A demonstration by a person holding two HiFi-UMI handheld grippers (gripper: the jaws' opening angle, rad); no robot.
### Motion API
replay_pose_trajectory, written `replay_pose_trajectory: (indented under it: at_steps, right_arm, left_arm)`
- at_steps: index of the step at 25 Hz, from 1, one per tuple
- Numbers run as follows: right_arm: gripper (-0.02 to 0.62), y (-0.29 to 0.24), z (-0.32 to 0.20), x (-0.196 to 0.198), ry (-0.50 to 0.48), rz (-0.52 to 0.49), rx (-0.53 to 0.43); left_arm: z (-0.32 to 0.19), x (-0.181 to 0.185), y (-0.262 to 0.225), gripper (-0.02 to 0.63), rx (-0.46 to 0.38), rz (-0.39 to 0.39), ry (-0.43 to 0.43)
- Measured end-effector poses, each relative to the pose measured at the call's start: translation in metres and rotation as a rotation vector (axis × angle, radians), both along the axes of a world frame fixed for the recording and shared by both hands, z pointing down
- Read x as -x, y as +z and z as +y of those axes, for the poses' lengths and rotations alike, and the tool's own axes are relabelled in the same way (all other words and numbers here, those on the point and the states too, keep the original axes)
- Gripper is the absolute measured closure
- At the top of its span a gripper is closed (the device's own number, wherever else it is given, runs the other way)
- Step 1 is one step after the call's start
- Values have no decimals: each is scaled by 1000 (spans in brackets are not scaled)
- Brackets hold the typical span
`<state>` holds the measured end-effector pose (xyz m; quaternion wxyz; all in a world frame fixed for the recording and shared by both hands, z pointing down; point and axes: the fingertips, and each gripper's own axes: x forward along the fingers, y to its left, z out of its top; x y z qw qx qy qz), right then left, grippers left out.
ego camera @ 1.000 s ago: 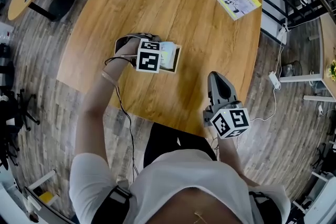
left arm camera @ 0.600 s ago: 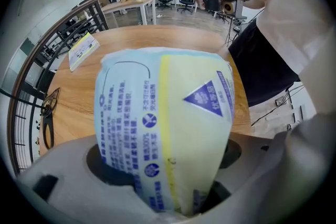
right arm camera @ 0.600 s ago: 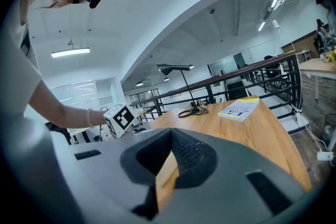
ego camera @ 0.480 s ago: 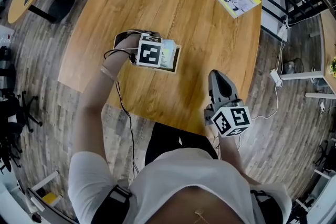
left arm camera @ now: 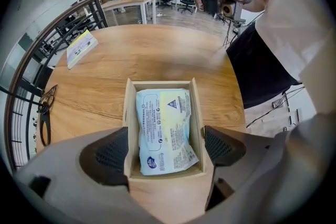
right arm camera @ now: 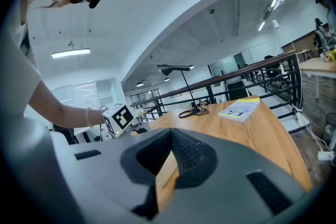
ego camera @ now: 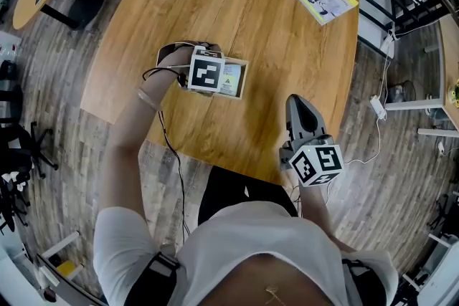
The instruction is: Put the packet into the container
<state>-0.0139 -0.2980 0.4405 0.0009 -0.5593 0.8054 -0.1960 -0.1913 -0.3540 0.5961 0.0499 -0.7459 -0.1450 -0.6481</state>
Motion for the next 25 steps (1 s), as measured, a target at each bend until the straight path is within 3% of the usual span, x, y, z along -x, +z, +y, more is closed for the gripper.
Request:
replay_pose_trajectory:
  at_steps: [12, 19, 25]
  right_arm:
    - [583, 1, 4, 6, -19, -2, 7]
    - [583, 2, 9, 6, -22, -5, 15]
    - [583, 3, 11, 6, -21, -14, 18]
  left_arm:
    - [-2, 5, -5, 170, -26, 40, -68]
    - [-7, 7, -15, 208, -65, 52, -98]
    - [5, 9, -10, 266, -24, 76, -129]
